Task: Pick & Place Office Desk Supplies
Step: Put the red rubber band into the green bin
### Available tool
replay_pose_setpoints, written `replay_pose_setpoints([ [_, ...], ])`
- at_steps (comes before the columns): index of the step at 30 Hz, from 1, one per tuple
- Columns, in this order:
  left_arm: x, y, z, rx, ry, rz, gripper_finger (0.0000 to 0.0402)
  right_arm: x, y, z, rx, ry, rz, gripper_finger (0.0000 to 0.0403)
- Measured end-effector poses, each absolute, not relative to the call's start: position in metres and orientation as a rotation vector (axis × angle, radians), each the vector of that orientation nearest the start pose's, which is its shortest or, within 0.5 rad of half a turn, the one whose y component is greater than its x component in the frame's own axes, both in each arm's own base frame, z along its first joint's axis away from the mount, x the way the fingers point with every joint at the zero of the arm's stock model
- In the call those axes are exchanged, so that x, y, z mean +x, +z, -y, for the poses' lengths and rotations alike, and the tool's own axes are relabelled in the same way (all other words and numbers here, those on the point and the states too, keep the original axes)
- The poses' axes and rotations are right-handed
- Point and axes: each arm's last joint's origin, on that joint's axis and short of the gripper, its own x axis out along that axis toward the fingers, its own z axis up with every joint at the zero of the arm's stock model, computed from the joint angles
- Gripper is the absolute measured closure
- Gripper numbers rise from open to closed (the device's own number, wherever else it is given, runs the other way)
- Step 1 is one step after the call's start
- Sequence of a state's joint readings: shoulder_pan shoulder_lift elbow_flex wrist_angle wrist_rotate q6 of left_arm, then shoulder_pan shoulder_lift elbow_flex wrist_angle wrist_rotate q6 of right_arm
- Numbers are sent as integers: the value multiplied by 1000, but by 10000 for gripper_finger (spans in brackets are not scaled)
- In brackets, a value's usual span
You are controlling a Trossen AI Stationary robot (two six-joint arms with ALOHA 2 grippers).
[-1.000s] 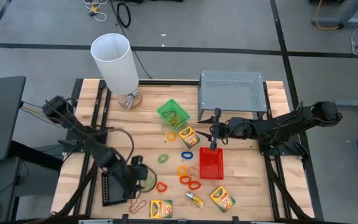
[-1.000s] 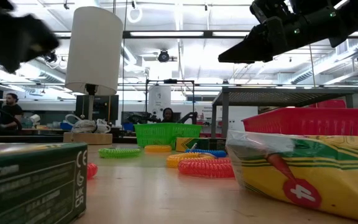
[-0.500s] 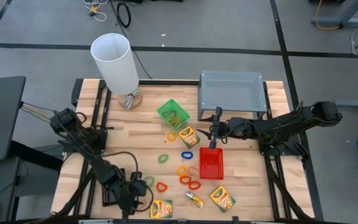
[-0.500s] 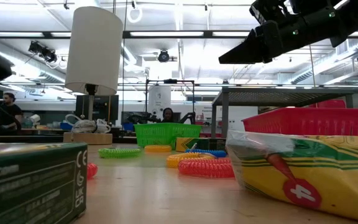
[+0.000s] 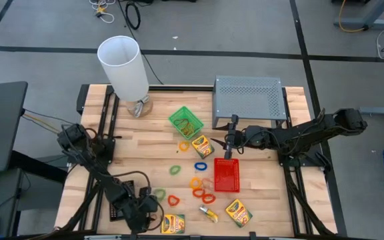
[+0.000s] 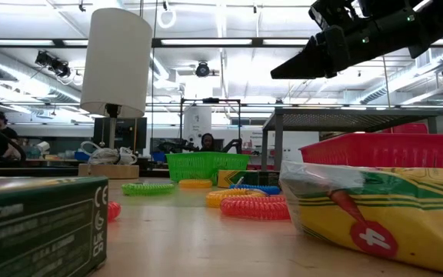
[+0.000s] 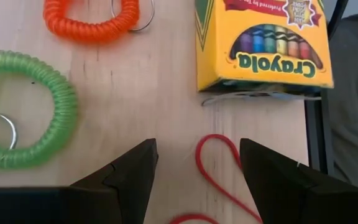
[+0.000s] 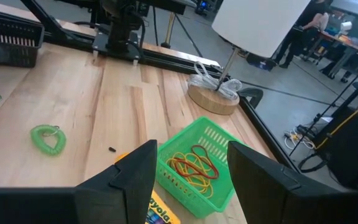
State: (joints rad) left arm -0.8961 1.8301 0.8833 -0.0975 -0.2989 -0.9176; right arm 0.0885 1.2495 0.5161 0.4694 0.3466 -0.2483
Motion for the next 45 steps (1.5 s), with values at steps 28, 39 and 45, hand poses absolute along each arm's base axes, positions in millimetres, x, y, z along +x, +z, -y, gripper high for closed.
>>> replay_pose_setpoints([
  [28,205,132,263,-57,-95,-1164,164,250,208,-11,-306,-260,-309,197],
  [39,209,129,280,-124,-157,-1119,164,250,208,-11,-315,-260,-312,197],
  [45,213,115,287,-144,-192,-1130,164,249,208,-11,-317,-263,-318,197],
])
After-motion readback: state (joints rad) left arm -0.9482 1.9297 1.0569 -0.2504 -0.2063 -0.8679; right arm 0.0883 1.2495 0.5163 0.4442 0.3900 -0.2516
